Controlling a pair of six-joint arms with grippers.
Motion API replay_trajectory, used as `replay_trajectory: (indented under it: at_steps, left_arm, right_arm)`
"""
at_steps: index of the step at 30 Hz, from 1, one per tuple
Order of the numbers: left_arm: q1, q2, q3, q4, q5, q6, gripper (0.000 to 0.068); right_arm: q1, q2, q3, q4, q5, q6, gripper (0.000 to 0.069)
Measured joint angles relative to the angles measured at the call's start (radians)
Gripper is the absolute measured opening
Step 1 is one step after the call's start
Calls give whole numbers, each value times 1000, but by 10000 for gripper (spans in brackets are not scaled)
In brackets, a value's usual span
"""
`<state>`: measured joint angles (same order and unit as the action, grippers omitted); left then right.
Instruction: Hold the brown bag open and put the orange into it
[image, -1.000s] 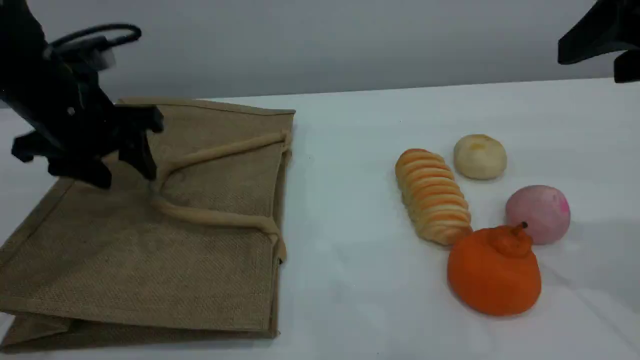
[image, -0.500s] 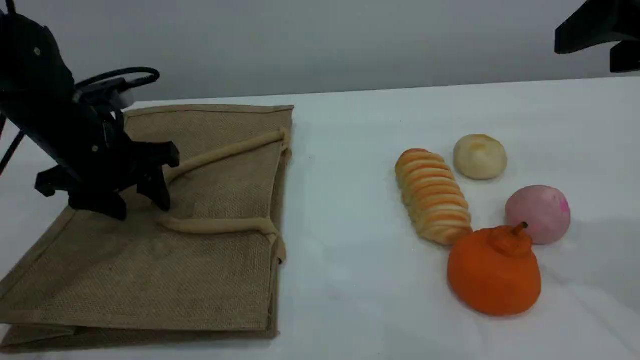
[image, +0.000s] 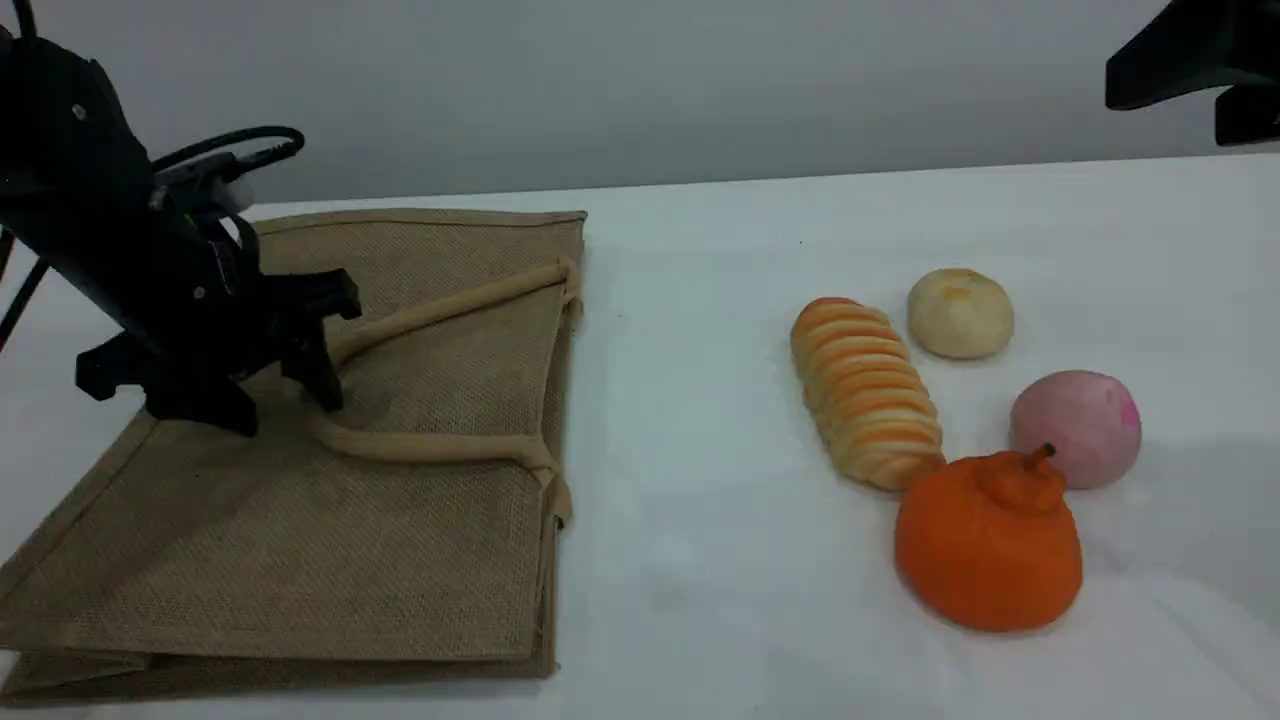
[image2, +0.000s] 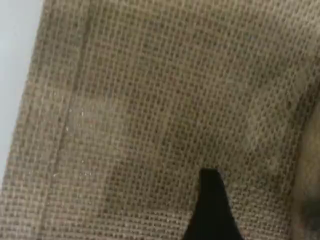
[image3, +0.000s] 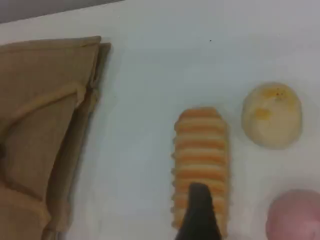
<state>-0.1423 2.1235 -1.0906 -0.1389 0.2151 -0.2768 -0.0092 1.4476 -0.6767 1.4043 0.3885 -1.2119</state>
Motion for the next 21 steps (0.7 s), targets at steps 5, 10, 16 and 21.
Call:
replay_trajectory:
  at_steps: [5, 10, 16, 21]
  left_arm:
    - [0, 0, 0, 7, -8, 9, 429]
    - [0, 0, 0, 7, -11, 9, 428]
    - [0, 0, 0, 7, -5, 10, 377]
    - [0, 20, -2, 7, 14, 10, 240]
  right_arm:
    - [0, 0, 0, 0, 0, -5, 475]
    - [0, 0, 0, 5, 0, -26, 475]
    - [0, 0, 0, 5, 5, -26, 475]
    - [0, 0, 0, 5, 15, -26, 475]
